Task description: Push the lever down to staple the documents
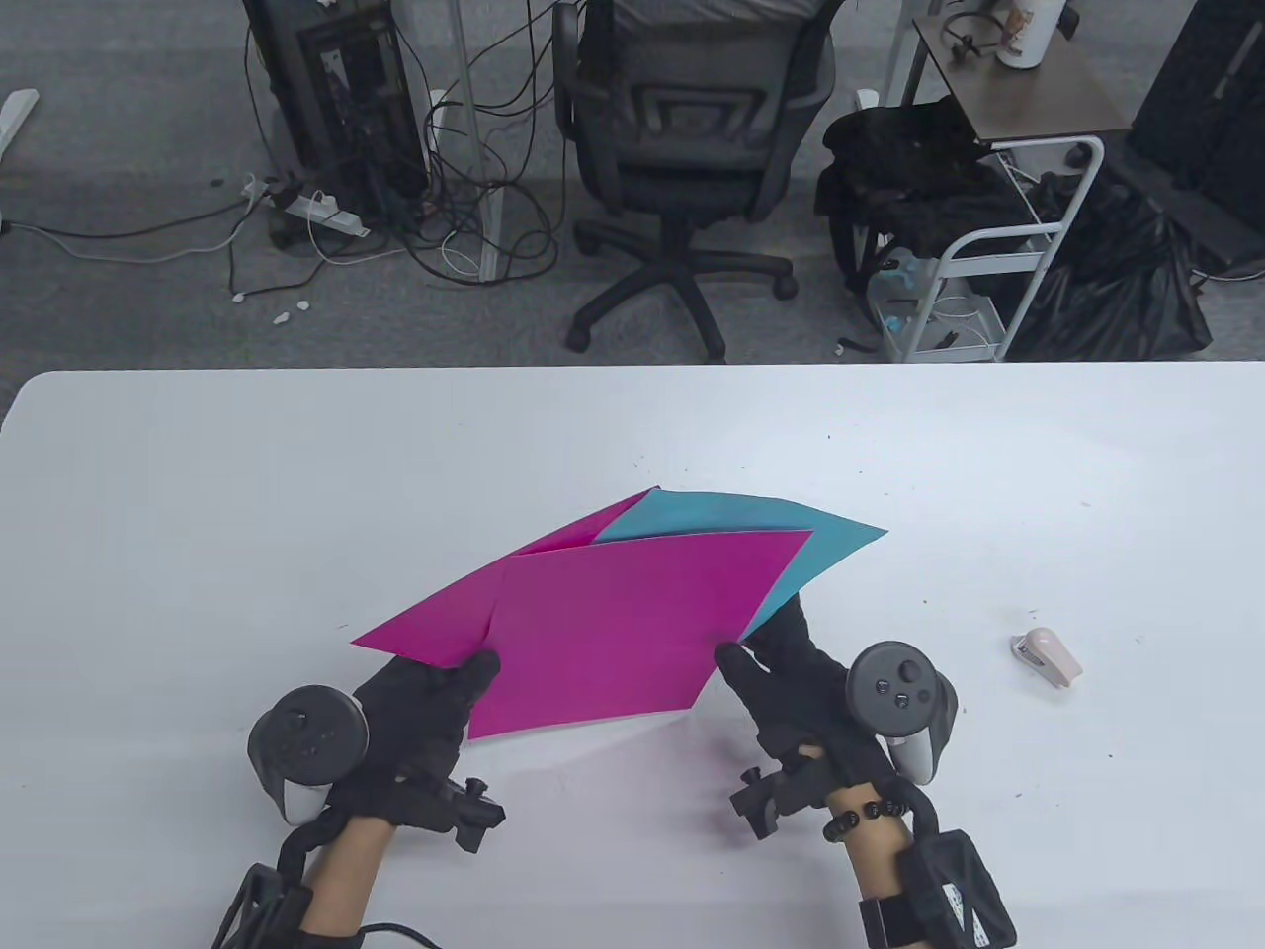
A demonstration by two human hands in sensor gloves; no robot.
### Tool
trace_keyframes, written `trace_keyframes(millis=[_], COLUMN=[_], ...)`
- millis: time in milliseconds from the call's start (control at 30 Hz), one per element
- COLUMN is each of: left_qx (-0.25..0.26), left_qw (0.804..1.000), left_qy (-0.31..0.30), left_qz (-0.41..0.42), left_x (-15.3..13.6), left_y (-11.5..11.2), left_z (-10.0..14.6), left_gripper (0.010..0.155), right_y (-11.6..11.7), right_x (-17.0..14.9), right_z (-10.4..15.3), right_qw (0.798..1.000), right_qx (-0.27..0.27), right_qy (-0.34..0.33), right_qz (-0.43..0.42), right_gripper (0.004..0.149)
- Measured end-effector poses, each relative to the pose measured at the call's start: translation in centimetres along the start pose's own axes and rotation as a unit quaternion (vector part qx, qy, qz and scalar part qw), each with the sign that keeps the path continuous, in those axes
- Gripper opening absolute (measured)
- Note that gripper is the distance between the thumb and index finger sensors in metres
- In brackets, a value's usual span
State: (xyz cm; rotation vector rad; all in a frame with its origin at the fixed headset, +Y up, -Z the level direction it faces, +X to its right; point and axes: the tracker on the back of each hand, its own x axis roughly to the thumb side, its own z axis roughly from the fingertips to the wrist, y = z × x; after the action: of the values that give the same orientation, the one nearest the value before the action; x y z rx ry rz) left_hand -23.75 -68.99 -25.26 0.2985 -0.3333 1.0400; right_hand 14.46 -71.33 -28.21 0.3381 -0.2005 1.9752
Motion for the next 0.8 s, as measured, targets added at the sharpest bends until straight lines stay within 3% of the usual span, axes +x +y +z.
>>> trace_keyframes(millis=[433,800], left_qx=[-0.048,-0.117], left_qw=[0.998,0.992], left_qy=[-0.023,-0.019], left_qz=[-0.044,-0.034], left_x=[0.4,-0.1], left_y=[-0.5,-1.6], left_z=[-0.2,-0.4], left_gripper=[0.042,0.046], right_y=[-0.8,-0.8], right_x=[0.9,1.4], right_z=[0.5,0.5], right_qw=[0.997,0.997], right_qx=[-0.059,-0.060], right_qy=[-0.037,-0.050], right_qz=[0.016,0.020], right_gripper=[0.079,0.075])
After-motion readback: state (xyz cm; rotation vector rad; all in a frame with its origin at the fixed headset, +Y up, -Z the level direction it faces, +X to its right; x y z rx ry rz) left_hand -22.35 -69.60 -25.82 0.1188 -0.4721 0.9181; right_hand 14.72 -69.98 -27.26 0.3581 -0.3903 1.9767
